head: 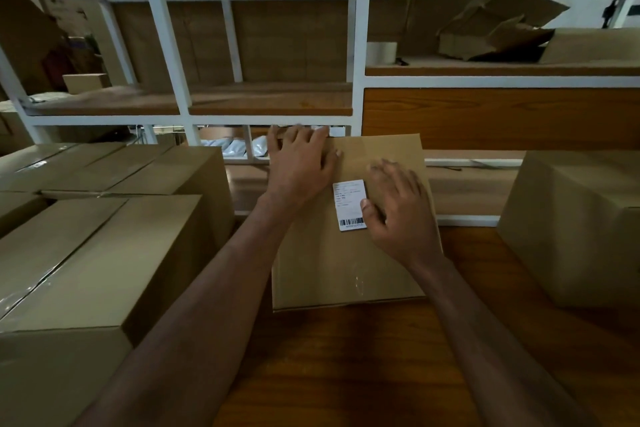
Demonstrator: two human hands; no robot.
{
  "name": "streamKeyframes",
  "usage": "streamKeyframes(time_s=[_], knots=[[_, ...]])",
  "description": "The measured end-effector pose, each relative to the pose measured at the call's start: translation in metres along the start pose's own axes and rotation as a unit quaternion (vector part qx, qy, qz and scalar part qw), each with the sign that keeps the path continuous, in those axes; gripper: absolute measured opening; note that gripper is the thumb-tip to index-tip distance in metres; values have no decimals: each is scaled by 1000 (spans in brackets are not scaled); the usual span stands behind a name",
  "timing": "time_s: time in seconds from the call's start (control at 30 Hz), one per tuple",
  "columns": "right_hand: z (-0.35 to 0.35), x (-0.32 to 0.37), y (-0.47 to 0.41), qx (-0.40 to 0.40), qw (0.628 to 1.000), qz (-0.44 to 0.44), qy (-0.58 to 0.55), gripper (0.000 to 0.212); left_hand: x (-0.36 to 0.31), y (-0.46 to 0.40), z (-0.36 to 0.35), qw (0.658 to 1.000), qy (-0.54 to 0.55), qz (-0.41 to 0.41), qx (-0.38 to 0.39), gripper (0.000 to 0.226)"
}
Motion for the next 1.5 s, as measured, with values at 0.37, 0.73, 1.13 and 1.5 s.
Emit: streamKeyframes(time_s=[0.37, 0.73, 1.13, 1.5], knots=[[9, 13, -3, -65, 995, -76, -23, 44, 6, 15, -3, 998, 4, -4, -60, 47], [10, 15, 3, -84, 993, -74, -43, 40, 7, 18, -3, 998, -7, 0, -59, 52], [10, 20, 10, -68, 994, -74, -38, 40, 6, 23, -1, 998, -2, -4, -67, 56], [10, 25, 12, -76, 994, -68, -32, 33, 6, 24, -1, 997, -2, -7, -73, 54]])
Point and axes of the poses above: each hand's wrist, its own y-axis away from the middle knuckle, its own z-axis out of the back of the hand, x = y × z, the point moved 4 cm from there along -y, towards the middle knuckle, and after that the axes turned 13 degrees about z, right-handed, at the moved point
